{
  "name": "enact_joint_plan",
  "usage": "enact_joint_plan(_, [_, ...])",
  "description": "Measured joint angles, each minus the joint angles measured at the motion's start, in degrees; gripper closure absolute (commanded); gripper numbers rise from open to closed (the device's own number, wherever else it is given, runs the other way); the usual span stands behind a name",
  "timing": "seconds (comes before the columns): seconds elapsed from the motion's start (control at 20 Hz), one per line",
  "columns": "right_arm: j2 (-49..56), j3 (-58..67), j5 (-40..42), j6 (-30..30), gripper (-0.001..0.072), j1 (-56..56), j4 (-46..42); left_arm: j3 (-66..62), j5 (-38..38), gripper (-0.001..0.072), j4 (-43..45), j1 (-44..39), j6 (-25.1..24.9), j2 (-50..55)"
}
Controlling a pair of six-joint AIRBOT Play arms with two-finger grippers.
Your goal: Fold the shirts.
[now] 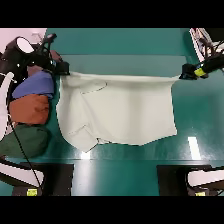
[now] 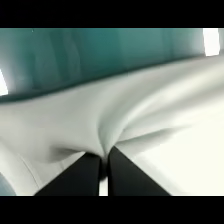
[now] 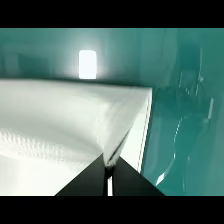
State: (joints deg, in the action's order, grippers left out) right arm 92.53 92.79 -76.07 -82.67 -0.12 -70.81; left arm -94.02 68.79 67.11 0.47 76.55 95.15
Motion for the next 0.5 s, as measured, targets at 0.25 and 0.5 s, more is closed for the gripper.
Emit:
enact_joint_plan(0.25, [-2.1,-11.5,4.5,0.2,0.0694,2.8,0.3,9.3,1.9,0.0678,0.3,0.2,-1.5,0.1])
enact_joint_plan(0.5, [-2.6,-14.9,5.6,0.2,0.0358,4.0,0.6,13.9,2.1,0.0205,1.0,0.4,1.4,-0.5])
